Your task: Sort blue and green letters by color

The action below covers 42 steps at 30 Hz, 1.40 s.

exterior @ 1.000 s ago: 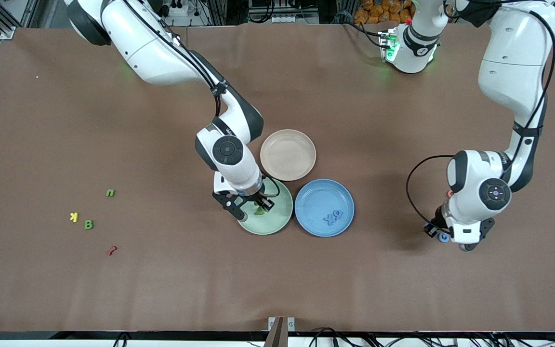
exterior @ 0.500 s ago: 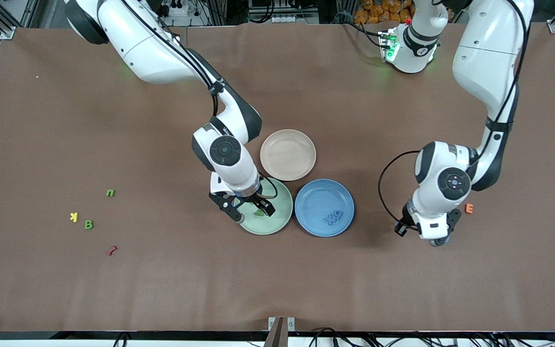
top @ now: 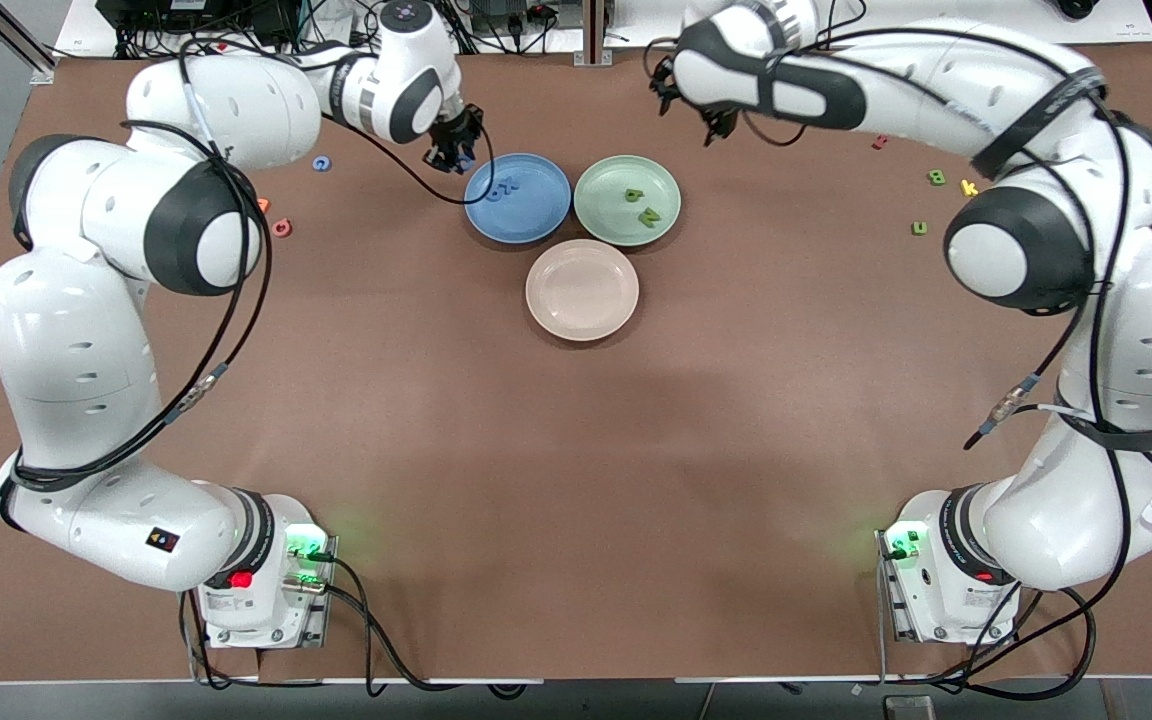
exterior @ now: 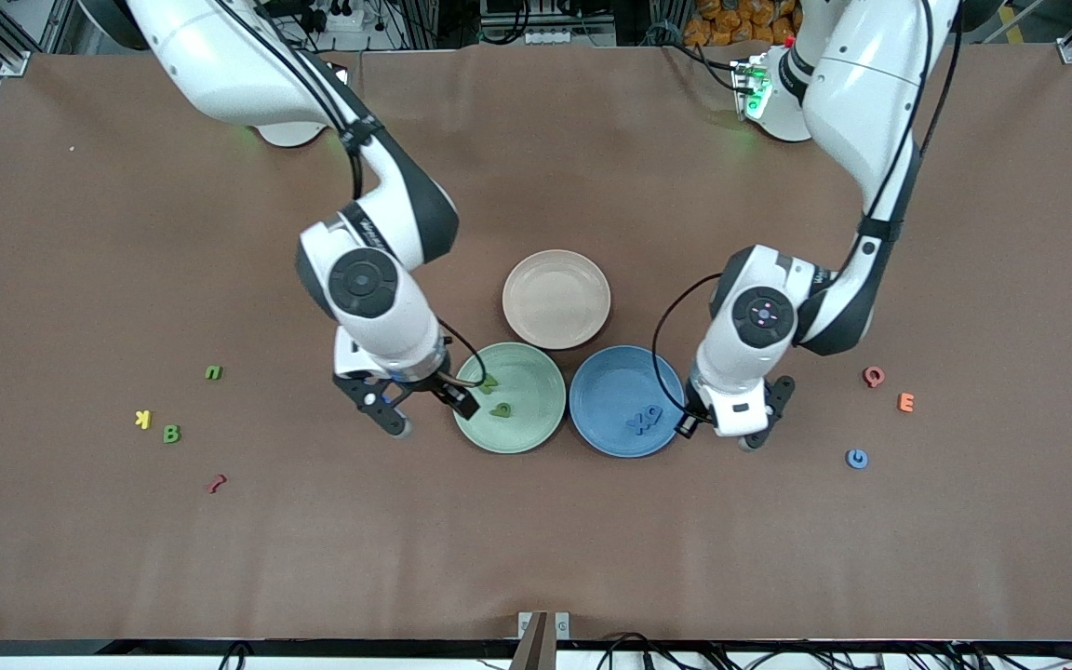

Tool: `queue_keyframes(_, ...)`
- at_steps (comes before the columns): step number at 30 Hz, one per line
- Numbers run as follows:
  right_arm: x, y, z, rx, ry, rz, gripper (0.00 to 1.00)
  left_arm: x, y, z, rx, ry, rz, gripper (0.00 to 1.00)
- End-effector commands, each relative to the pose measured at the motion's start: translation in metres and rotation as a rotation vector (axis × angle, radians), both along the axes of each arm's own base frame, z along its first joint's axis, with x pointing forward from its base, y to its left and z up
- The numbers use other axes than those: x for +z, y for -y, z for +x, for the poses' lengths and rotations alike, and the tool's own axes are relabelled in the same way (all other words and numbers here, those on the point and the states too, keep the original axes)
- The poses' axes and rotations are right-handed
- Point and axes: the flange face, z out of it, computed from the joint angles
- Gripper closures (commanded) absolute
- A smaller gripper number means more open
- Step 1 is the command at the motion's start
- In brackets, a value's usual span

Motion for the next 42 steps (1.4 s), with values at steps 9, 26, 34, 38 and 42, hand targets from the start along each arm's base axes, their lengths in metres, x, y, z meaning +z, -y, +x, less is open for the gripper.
queue_keyframes(9,0.035,0.122,0.005,0.21,-0.109,-0.053,0.0,-0.007,0.057,-0.028,-0.036,-0.006,-0.001,0.91)
queue_keyframes(26,0.013,0.268,0.009,0.36,-0.179,-0.059,0.0,-0.007,0.076,-0.039,-0.101,0.008,0.025,0.67)
queue_keyframes(34,0.01,0.311,0.017,0.323,-0.154,-0.064,0.0,-0.007,0.077,-0.04,-0.106,0.008,0.024,0.62)
queue_keyframes(38,0.004,0.336,0.023,0.302,-0.133,-0.071,0.0,-0.006,0.082,-0.044,-0.11,0.007,0.022,0.62)
queue_keyframes(42,-0.012,0.369,0.023,0.292,-0.11,-0.09,0.0,-0.01,0.092,-0.052,-0.129,0.001,0.027,0.6)
